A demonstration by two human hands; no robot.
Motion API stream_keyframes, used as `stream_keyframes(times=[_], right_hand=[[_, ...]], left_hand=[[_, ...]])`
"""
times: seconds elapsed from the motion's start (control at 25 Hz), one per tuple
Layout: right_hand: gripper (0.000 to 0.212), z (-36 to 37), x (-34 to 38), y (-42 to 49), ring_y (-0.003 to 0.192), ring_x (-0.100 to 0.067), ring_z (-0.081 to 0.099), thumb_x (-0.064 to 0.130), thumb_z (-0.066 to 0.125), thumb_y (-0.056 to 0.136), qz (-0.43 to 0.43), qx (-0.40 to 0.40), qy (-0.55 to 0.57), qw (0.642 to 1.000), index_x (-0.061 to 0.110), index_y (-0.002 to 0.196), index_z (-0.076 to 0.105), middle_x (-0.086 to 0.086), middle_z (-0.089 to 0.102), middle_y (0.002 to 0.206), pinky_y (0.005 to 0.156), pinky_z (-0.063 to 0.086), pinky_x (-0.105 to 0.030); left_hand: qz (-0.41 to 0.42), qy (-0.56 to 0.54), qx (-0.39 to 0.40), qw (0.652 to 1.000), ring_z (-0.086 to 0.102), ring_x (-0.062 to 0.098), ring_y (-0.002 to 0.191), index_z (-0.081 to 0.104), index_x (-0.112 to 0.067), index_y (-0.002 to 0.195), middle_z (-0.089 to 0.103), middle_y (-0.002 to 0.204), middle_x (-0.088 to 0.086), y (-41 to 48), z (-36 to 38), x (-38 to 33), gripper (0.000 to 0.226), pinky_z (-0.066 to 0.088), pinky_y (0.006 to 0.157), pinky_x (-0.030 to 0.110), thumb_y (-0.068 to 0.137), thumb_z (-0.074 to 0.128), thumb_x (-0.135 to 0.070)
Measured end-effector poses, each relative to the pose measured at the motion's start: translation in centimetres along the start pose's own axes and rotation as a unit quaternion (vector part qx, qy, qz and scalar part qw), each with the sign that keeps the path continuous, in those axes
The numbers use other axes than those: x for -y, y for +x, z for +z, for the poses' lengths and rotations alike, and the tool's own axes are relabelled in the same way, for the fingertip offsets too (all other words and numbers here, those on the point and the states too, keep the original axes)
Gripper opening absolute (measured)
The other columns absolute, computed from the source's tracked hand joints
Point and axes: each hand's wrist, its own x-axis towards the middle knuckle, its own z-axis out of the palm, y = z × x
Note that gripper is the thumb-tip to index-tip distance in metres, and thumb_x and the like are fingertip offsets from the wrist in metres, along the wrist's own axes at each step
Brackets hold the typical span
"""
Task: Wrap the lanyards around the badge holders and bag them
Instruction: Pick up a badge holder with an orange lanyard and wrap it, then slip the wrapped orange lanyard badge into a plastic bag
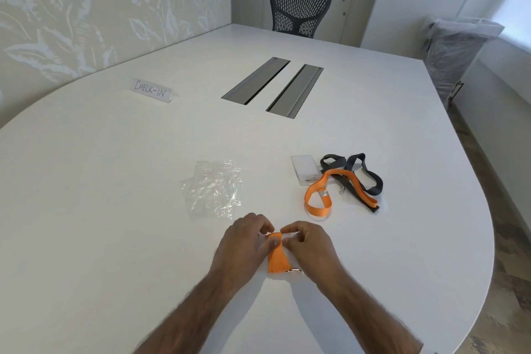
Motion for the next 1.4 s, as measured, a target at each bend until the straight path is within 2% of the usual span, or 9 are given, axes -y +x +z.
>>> stream_keyframes(times=[0.12,0.24,0.48,0.6,0.72,0.92,1.12,1.28,1.4], right_hand=[[0.025,0.8,0.1,0.3,0.098,-0.014,0.062,0.023,0.061,0.095,-0.008,-0.033,-0.069,0.997,0.024,0.119,0.068,0.001,0.067,0.117,0.077,0.053,-0.026],[0.029,1.6,0.6,0.3,0.110,-0.016,0.061,0.034,0.064,0.096,-0.017,-0.065,-0.171,0.983,0.027,0.124,0.065,0.000,0.058,0.129,0.083,0.057,-0.027],[0.031,2.9,3.0,-0.3,0.121,-0.019,0.057,0.038,0.063,0.097,-0.003,-0.106,-0.148,0.983,0.027,0.126,0.064,0.000,0.056,0.138,0.090,0.053,-0.032],[0.032,4.7,5.2,-0.4,0.124,-0.018,0.054,0.036,0.062,0.097,-0.039,-0.121,-0.140,0.982,0.027,0.128,0.062,0.000,0.056,0.137,0.100,0.048,-0.036],[0.035,7.3,7.4,0.7,0.126,-0.022,0.052,0.036,0.061,0.097,-0.081,-0.116,-0.171,0.975,0.025,0.131,0.061,-0.002,0.057,0.135,0.105,0.043,-0.039],[0.040,11.1,10.9,4.4,0.124,-0.023,0.053,0.034,0.061,0.096,-0.120,-0.091,-0.198,0.969,0.023,0.135,0.057,-0.002,0.061,0.132,0.104,0.041,-0.039],[0.044,12.7,11.7,6.6,0.117,-0.026,0.055,0.029,0.066,0.091,-0.105,-0.080,-0.203,0.970,0.023,0.133,0.057,-0.003,0.064,0.124,0.098,0.047,-0.040],[0.043,13.0,11.8,7.1,0.116,-0.024,0.056,0.025,0.066,0.090,-0.101,-0.082,-0.197,0.972,0.023,0.133,0.058,-0.002,0.064,0.121,0.095,0.048,-0.038],[0.043,12.9,12.0,7.6,0.114,-0.023,0.059,0.023,0.067,0.088,-0.098,-0.083,-0.182,0.975,0.024,0.131,0.059,-0.001,0.065,0.121,0.091,0.051,-0.037]], left_hand=[[0.049,0.065,-0.009,0.997,0.056,0.013,0.104,0.066,-0.028,0.108,0.065,0.108,-0.009,0.2,0.2,0.4,0.023,0.045,0.091,0.030,0.097,0.060,-0.047],[0.066,0.081,-0.013,0.994,0.052,0.013,0.113,0.064,-0.026,0.120,0.061,0.120,-0.008,0.2,-0.2,0.9,0.029,0.042,0.097,0.028,0.100,0.055,-0.045],[0.111,0.054,-0.061,0.990,0.055,0.016,0.110,0.067,-0.027,0.116,0.063,0.113,-0.010,0.2,-4.0,5.4,0.024,0.043,0.098,0.033,0.098,0.055,-0.038],[0.036,0.076,-0.110,0.990,0.055,0.025,0.126,0.063,-0.021,0.131,0.062,0.135,-0.001,2.1,-7.9,9.5,0.036,0.042,0.105,0.041,0.098,0.058,-0.035],[-0.080,0.106,-0.056,0.990,0.043,0.029,0.139,0.049,-0.018,0.148,0.049,0.151,0.005,4.5,-11.1,12.9,0.056,0.034,0.113,0.043,0.099,0.056,-0.046],[-0.127,0.134,-0.033,0.982,0.050,0.030,0.123,0.059,-0.019,0.134,0.057,0.129,0.008,7.3,-12.3,13.9,0.059,0.037,0.103,0.042,0.090,0.062,-0.058],[-0.140,0.111,-0.039,0.983,0.052,0.026,0.117,0.067,-0.022,0.104,0.059,0.116,0.001,8.8,-12.4,14.1,0.032,0.035,0.097,0.037,0.083,0.073,-0.046],[-0.131,0.118,-0.010,0.984,0.052,0.026,0.121,0.065,-0.023,0.116,0.059,0.123,0.002,10.0,-12.7,14.7,0.037,0.035,0.102,0.038,0.085,0.073,-0.042],[-0.127,0.117,0.000,0.985,0.055,0.026,0.116,0.068,-0.024,0.100,0.060,0.116,0.002,10.4,-12.6,14.4,0.018,0.037,0.099,0.039,0.087,0.072,-0.036]])
